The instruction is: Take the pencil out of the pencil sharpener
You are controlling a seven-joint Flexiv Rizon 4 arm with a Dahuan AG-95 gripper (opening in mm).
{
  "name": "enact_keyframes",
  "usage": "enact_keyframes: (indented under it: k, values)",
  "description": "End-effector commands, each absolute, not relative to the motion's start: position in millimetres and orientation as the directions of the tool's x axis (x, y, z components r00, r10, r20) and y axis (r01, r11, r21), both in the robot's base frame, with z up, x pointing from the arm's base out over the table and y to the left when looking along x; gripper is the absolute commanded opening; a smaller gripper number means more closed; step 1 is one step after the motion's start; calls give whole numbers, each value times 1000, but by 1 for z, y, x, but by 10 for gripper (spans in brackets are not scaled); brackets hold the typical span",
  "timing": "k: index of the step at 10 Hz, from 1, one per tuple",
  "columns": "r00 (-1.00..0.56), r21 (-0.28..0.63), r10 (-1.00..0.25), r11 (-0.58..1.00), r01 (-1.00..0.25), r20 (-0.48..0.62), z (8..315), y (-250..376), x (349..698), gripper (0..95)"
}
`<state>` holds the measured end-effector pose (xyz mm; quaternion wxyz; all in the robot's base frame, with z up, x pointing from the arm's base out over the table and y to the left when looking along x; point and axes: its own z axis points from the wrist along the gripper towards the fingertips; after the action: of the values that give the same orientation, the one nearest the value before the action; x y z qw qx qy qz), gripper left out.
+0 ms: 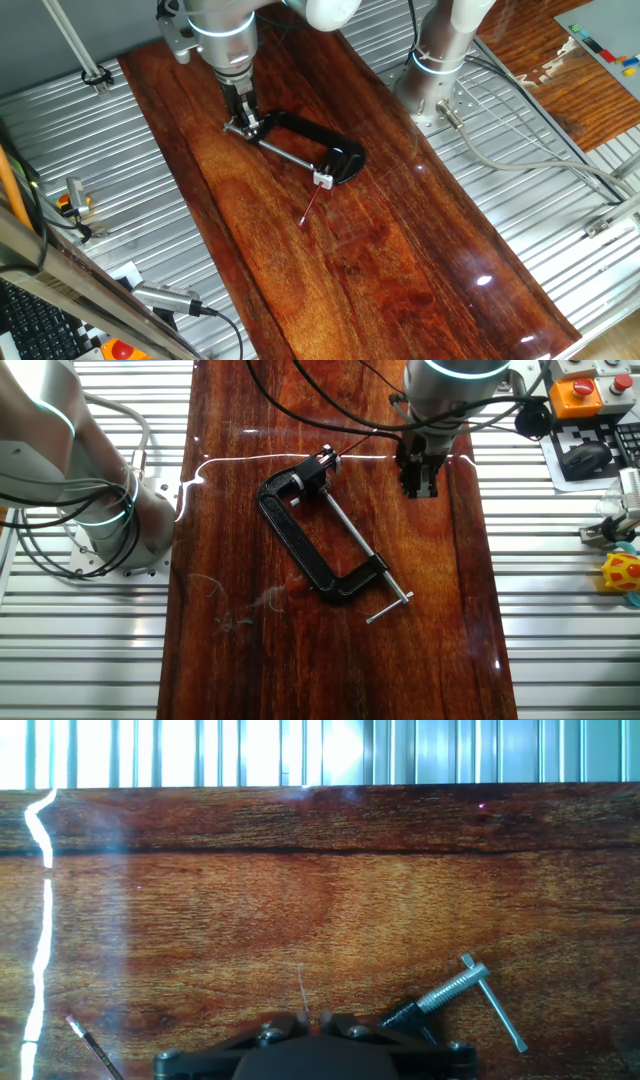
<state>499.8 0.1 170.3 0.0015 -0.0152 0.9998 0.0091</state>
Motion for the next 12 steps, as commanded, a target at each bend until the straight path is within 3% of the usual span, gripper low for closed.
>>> enact_keyframes:
  k: [1,12]
  values:
    - [-999,16,-32,999,-32,-2,170,0,500,0]
    - [-997,8,-83,996,-83,2,170,-1,497,0]
